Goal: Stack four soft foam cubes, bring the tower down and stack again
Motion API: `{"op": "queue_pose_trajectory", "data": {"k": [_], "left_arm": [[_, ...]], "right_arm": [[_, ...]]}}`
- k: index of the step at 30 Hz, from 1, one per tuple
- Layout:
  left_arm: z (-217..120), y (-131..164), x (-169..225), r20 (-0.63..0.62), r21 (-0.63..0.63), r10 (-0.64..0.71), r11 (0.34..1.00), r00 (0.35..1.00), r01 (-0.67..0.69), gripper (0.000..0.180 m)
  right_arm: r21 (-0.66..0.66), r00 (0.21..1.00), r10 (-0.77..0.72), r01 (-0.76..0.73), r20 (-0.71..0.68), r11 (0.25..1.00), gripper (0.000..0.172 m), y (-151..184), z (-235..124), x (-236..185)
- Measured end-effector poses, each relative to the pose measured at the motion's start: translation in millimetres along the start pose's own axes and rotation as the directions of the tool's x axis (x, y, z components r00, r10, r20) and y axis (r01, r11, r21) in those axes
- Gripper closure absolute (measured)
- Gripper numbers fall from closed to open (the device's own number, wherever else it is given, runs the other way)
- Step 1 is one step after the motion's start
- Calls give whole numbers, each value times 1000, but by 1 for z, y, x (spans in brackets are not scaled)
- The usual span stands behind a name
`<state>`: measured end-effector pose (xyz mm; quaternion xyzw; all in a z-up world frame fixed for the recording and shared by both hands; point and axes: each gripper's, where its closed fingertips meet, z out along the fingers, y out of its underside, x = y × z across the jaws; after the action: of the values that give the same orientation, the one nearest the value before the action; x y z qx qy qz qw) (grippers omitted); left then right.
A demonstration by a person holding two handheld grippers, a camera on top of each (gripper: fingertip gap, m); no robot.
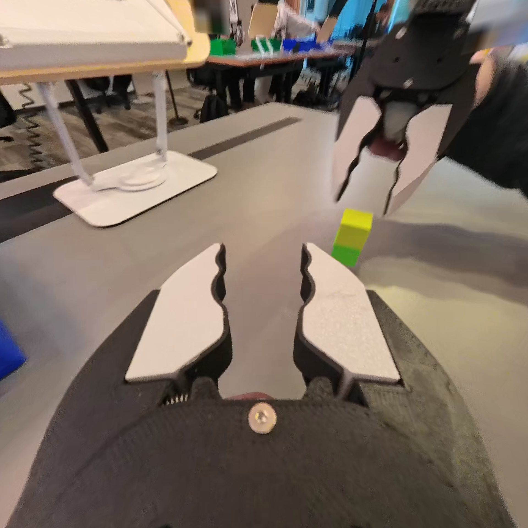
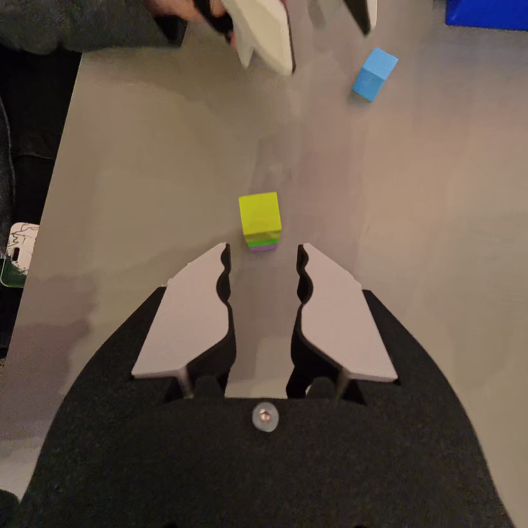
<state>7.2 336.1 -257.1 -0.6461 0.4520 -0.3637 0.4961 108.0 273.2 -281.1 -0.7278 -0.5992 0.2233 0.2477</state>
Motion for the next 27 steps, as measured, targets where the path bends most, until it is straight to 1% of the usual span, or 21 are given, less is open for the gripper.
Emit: {"op": "queue_pose_trajectory", "data": {"k": [2, 4, 6, 8, 9, 11, 12, 16, 17, 18, 19, 21, 24, 27], "left_arm": [[-18, 5, -20, 73, -74, 79, 995, 994, -74, 131], [-35, 12, -35, 94, -175, 151, 976, 984, -133, 133], [-48, 27, -52, 85, -315, 237, 928, 968, -199, 132], [-55, 44, -63, 24, -442, 315, 855, 949, -272, 132], [-53, 47, -70, 6, -470, 354, 826, 935, -310, 132], [-44, 51, -75, -45, -503, 370, 794, 928, -341, 130], [-38, 54, -77, -74, -527, 392, 765, 917, -370, 129], [-18, 76, -88, -213, -624, 463, 613, 861, -484, 124], [-15, 80, -94, -227, -643, 470, 585, 853, -494, 124], [-13, 84, -97, -240, -652, 461, 576, 855, -493, 124], [-10, 86, -97, -252, -648, 442, 584, 861, -489, 126], [-7, 90, -96, -263, -648, 399, 602, 879, -467, 139], [-2, 90, -91, -251, -629, 376, 637, 892, -446, 143], [-2, 90, -78, -241, -612, 316, 684, 918, -397, 148]], "right_arm": [[9, 1000, 14, -14, -8, 1000, 129, 11, -5, -4], [20, 999, 36, -36, -6, 999, 130, 23, -7, -9], [23, 998, 54, -54, -9, 998, 130, 34, -7, -12], [27, 998, 69, -68, -6, 997, 131, 43, -5, -15], [32, 997, 72, -72, -4, 997, 131, 45, -4, -16], [41, 997, 78, -78, 3, 996, 131, 47, -1, -18], [44, 997, 76, -76, 5, 996, 131, 47, 0, -20], [49, 997, 70, -71, 15, 996, 133, 47, 1, -24], [47, 998, 66, -67, 19, 997, 133, 48, 2, -26], [41, 998, 63, -64, 20, 997, 133, 49, 2, -27], [38, 998, 61, -61, 18, 997, 133, 50, 3, -27], [51, 998, 61, -62, 20, 997, 133, 49, 2, -29], [71, 998, 60, -61, 20, 996, 134, 47, 0, -29], [82, 998, 59, -60, 16, 995, 134, 44, -3, -29]]}}
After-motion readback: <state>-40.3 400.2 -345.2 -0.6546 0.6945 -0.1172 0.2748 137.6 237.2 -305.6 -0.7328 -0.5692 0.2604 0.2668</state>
